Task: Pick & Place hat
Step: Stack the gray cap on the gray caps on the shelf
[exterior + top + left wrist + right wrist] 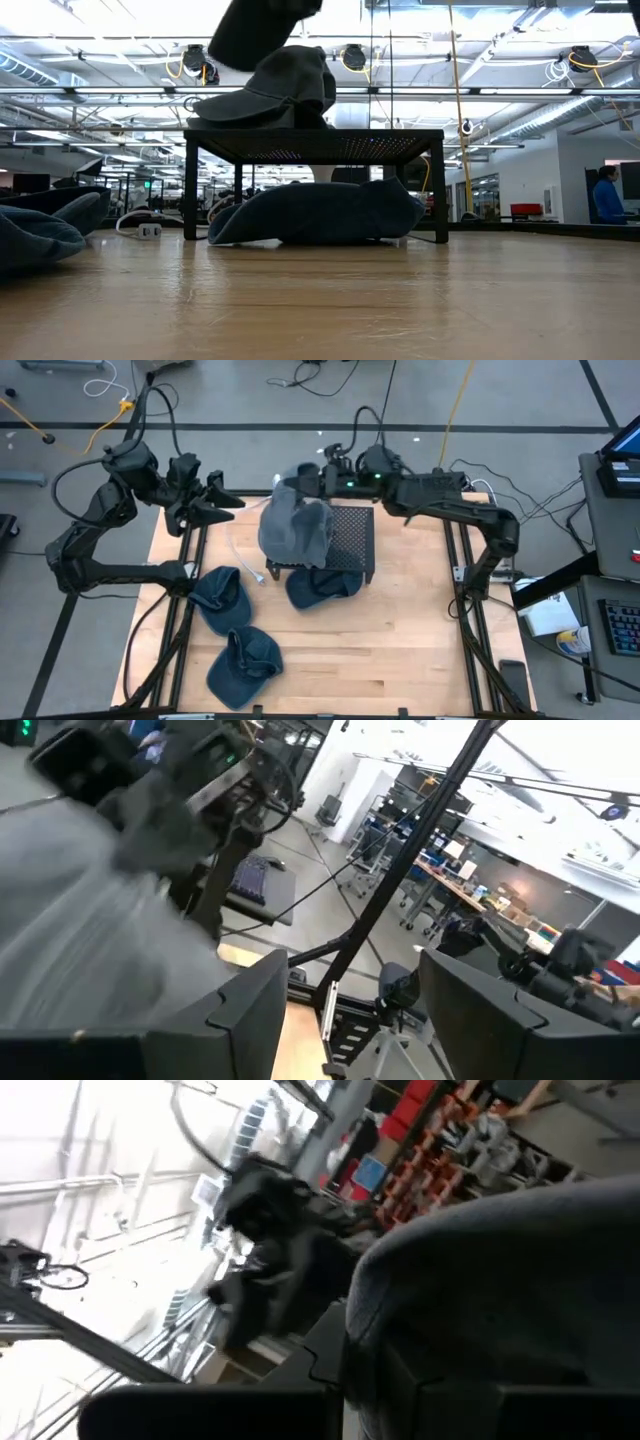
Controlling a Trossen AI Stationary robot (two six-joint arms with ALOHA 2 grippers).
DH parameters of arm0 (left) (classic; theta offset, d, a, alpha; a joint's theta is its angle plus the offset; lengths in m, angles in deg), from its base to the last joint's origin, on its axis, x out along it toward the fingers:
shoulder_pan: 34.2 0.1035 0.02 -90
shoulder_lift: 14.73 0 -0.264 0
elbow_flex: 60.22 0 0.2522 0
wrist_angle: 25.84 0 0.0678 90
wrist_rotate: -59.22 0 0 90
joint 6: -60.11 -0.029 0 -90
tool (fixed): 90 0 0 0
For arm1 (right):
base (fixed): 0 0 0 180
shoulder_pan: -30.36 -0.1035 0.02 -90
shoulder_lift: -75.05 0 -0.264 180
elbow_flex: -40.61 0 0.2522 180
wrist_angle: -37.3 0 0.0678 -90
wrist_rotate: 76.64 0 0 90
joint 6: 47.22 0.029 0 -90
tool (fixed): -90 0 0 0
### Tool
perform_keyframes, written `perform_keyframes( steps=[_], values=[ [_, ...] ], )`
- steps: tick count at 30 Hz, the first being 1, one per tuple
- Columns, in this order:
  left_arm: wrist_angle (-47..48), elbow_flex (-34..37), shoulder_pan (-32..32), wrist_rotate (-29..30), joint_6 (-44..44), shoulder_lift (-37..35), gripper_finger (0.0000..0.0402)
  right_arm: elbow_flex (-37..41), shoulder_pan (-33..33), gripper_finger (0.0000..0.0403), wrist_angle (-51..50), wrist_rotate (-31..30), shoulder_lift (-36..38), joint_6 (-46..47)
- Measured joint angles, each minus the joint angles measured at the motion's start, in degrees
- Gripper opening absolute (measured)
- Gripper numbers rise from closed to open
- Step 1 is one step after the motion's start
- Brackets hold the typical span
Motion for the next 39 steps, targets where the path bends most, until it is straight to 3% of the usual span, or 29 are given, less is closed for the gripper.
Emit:
perform_keyframes(
  steps=[10, 28, 39],
  values=[
    [-1.2, 0.0, 0.0, -2.37, -1.49, 0.04, 0.0213, 0.0, -0.04, 0.0016, -1.53, 3.77, -5.89, 1.3],
    [-0.29, 0.02, 0.0, -4.54, -3.23, 0.03, 0.0208, -0.02, 2.06, 0.0016, -22.6, 2.48, -2.02, -5.02],
    [-0.31, 0.04, 0.0, -4.59, -4.43, 0.04, 0.0204, -0.04, 2.91, 0.0016, -35.64, 1.94, 0.22, -13.45]
  ],
)
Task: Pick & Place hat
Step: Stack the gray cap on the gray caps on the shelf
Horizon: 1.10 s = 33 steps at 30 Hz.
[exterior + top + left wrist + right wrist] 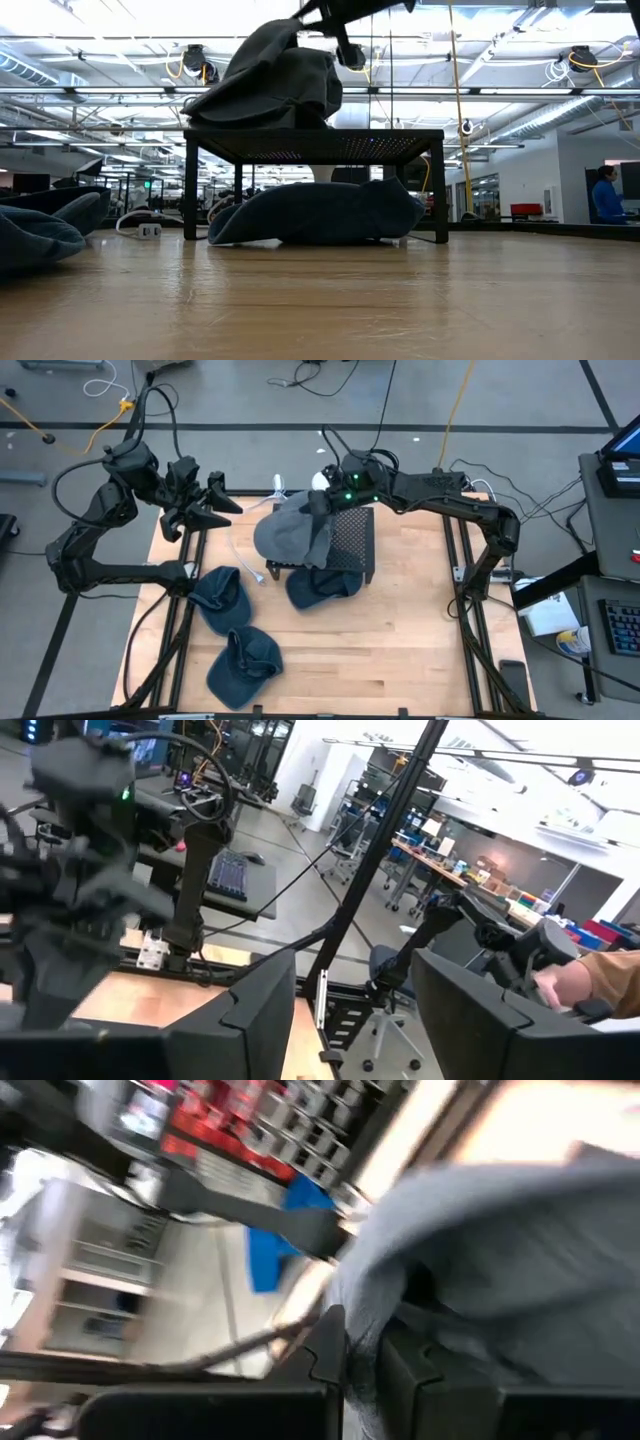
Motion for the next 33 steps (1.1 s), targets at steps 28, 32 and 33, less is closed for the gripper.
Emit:
perform_keyframes(
  steps=[28, 32, 33],
  values=[
    [1.86, 0.0, 0.0, 0.27, -2.71, 0.44, 0.0204, 2.49, -2.34, 0.0017, -14.78, -19.54, -0.25, 2.36],
    [3.63, 0.0, -0.02, 0.55, -3.59, 0.44, 0.0197, 6.88, -2.74, 0.002, -12.26, -19.71, -0.34, 4.34],
    [4.02, 0.0, -0.02, 1.01, -3.75, 0.44, 0.0195, 8.01, -2.84, 0.002, -11.12, -20.33, -0.33, 4.46]
  ],
)
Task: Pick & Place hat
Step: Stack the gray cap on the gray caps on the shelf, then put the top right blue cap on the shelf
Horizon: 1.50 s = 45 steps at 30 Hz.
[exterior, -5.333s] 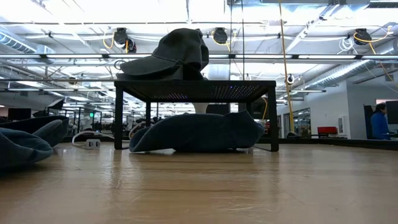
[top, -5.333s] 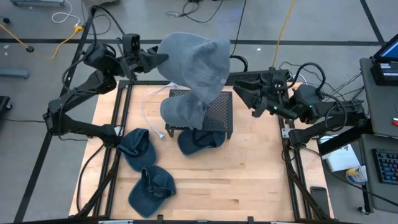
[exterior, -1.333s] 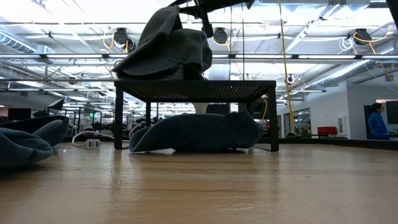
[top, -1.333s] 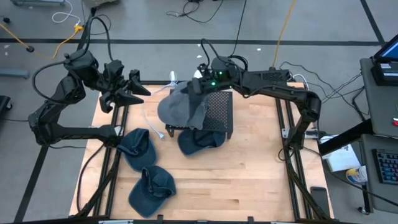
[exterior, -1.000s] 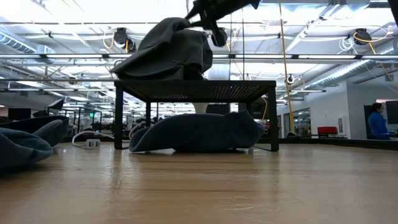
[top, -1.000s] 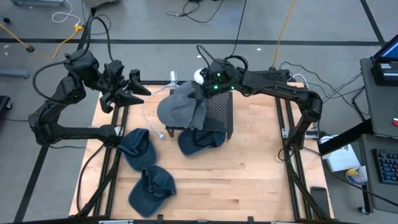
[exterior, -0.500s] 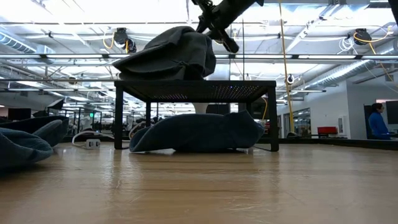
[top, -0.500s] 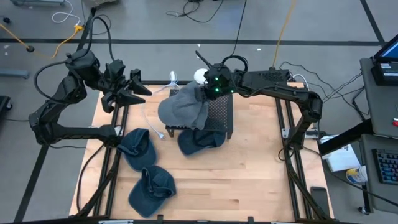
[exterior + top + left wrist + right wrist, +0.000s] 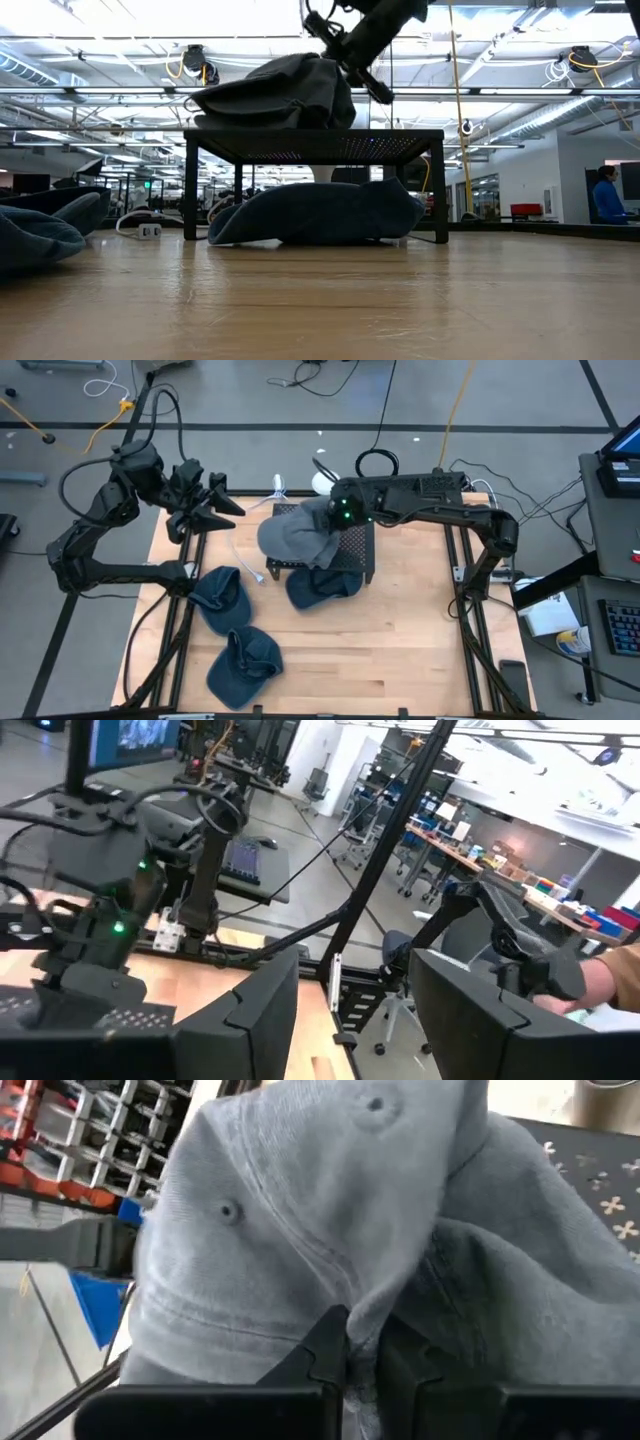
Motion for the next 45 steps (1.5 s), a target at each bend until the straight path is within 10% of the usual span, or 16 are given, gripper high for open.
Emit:
perform_keyframes(
  steps=[11, 27, 45],
  values=[
    [0.64, 0.0, 0.01, 0.75, -0.48, 0.02, 0.0173, 5.92, -0.64, 0.0037, 10.98, -0.33, 0.01, -0.42],
    [0.68, 0.0, 0.01, 0.75, 2.3, 0.02, 0.0208, 5.93, 0.58, 0.0234, 10.98, -0.04, 7.71, -5.84],
    [0.28, 0.0, 0.01, 1.71, 7.53, 0.0, 0.0183, 5.89, -17.69, 0.0197, 1.53, -2.12, 18.32, -36.55]
  ],
)
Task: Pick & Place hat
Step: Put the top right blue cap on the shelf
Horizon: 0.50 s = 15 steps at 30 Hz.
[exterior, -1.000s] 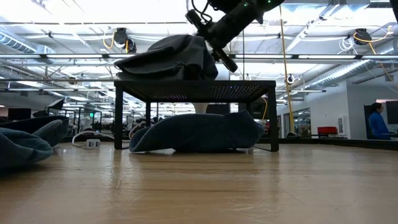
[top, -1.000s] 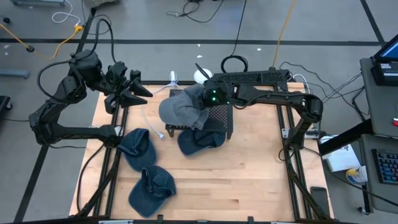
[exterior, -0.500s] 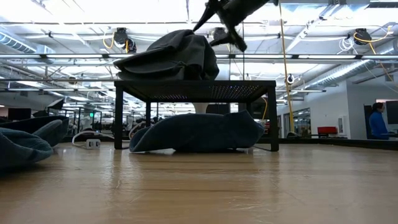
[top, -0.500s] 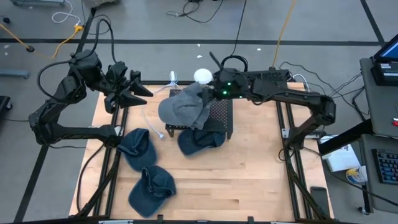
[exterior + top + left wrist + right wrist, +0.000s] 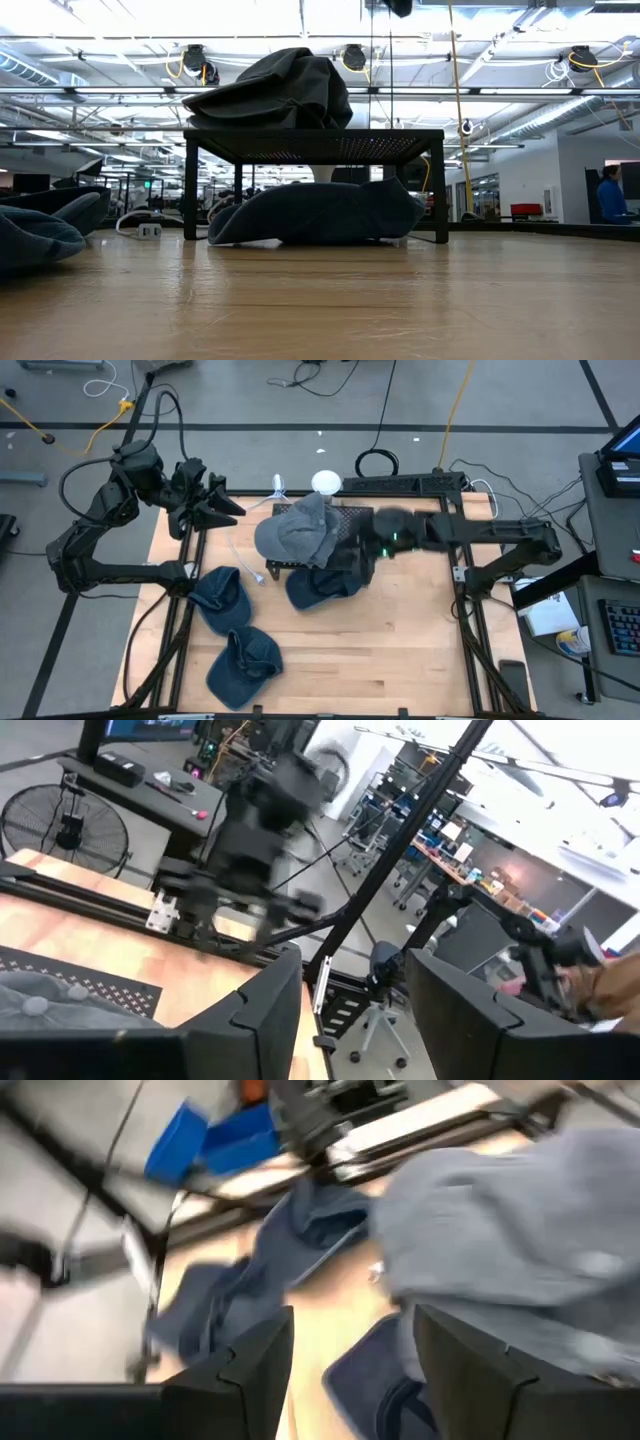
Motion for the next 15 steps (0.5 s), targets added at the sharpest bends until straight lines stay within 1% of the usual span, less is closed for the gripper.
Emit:
perform_keyframes(
  steps=[5, 9, 12, 15],
  values=[
    [-0.34, 0.0, 0.0, 2.98, 1.57, 0.0, 0.02, -0.02, -9.15, 0.0194, -2.67, -7.59, -0.9, -6.9],
    [-0.32, 0.0, 0.01, 4.61, 3.6, 0.02, 0.0221, 0.0, -15.35, 0.0205, -1.14, -10.19, -3.7, -15.64],
    [-0.31, 0.0, 0.01, 4.59, 3.72, 0.02, 0.0234, -0.02, -18.31, 0.0216, -0.24, -14.51, -6.33, -22.74],
    [-0.29, 0.0, -0.01, 4.58, 4.28, 0.02, 0.0243, -0.02, -19.12, 0.0224, 0.0, -16.25, -9.93, -28.02]
  ],
)
